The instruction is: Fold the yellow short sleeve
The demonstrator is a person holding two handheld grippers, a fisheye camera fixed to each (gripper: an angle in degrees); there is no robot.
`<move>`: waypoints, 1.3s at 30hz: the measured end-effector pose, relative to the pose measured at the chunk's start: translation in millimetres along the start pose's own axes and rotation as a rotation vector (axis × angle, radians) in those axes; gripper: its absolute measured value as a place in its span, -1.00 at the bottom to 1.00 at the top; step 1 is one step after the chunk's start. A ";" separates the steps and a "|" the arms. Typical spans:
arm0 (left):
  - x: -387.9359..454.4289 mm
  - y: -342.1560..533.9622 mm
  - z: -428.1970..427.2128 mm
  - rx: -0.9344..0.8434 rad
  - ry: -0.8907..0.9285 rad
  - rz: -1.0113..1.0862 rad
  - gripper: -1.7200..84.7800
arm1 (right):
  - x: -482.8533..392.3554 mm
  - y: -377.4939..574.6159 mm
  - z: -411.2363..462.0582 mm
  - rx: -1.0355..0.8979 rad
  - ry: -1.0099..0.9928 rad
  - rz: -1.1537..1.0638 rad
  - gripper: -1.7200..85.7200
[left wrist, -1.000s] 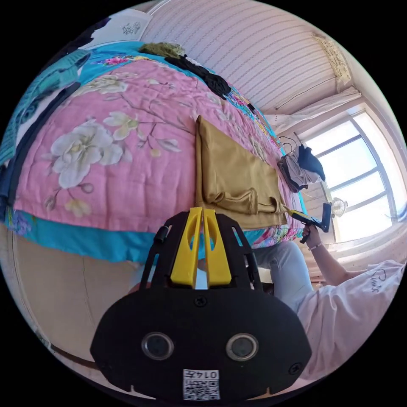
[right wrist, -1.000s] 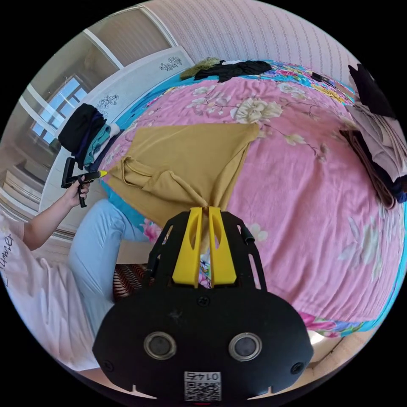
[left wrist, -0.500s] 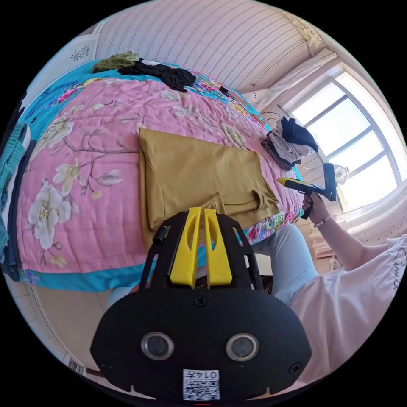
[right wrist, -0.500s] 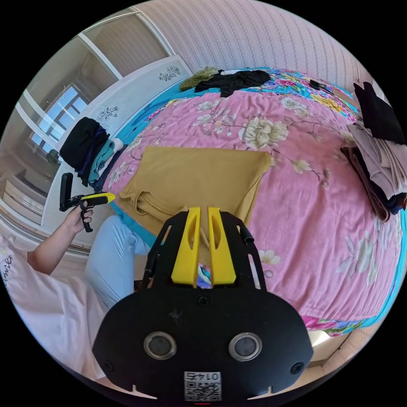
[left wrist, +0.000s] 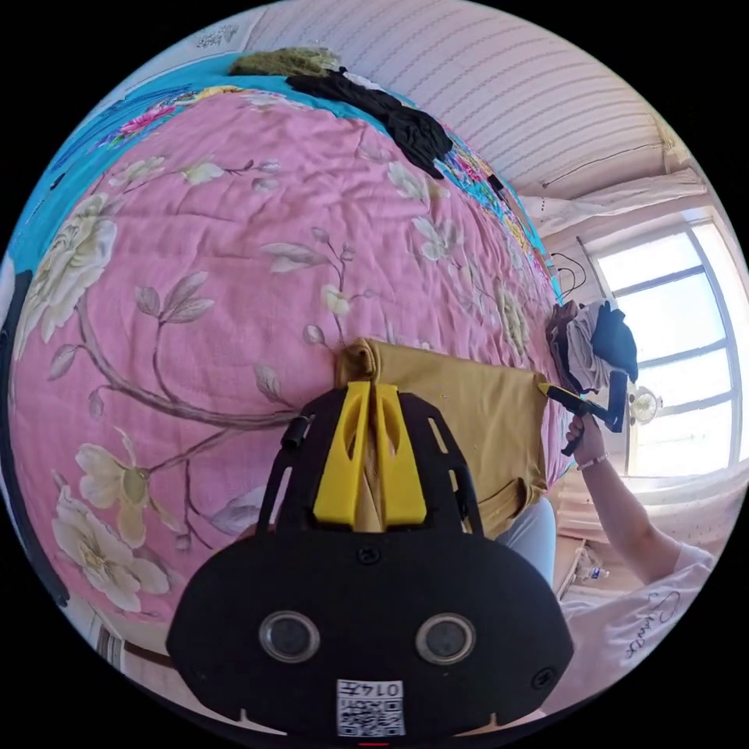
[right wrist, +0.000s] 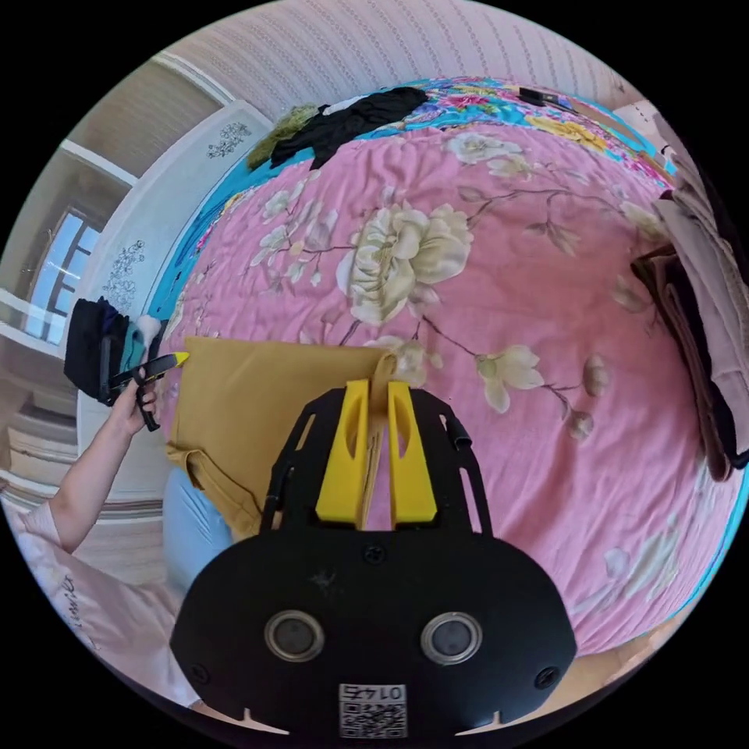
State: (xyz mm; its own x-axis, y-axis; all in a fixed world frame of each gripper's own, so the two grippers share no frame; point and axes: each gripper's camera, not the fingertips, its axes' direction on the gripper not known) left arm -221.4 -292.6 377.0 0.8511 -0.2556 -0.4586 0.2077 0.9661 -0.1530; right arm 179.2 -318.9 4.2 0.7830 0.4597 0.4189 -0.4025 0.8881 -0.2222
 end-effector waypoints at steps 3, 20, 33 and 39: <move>10.6 -7.9 -21.5 0.068 -0.045 0.080 -0.97 | -15.4 -1.2 -24.5 0.098 0.017 -0.088 -0.92; 34.9 110.3 -25.3 0.043 0.215 0.142 -0.81 | -60.4 95.7 0.6 0.120 -0.151 -0.137 -0.88; 59.7 198.6 48.5 -0.033 0.160 0.191 -0.96 | -141.1 178.1 96.6 -0.058 -0.204 -0.210 -0.89; 62.6 290.5 37.9 -0.086 0.128 0.200 -0.89 | -173.7 252.8 99.9 -0.140 -0.191 -0.381 -0.84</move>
State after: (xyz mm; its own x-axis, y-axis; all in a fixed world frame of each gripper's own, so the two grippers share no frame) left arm -89.6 -26.7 337.0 0.8020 -0.0672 -0.5936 -0.0050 0.9929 -0.1192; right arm -105.9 -173.7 -36.8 0.7560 0.1047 0.6461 -0.0239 0.9909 -0.1325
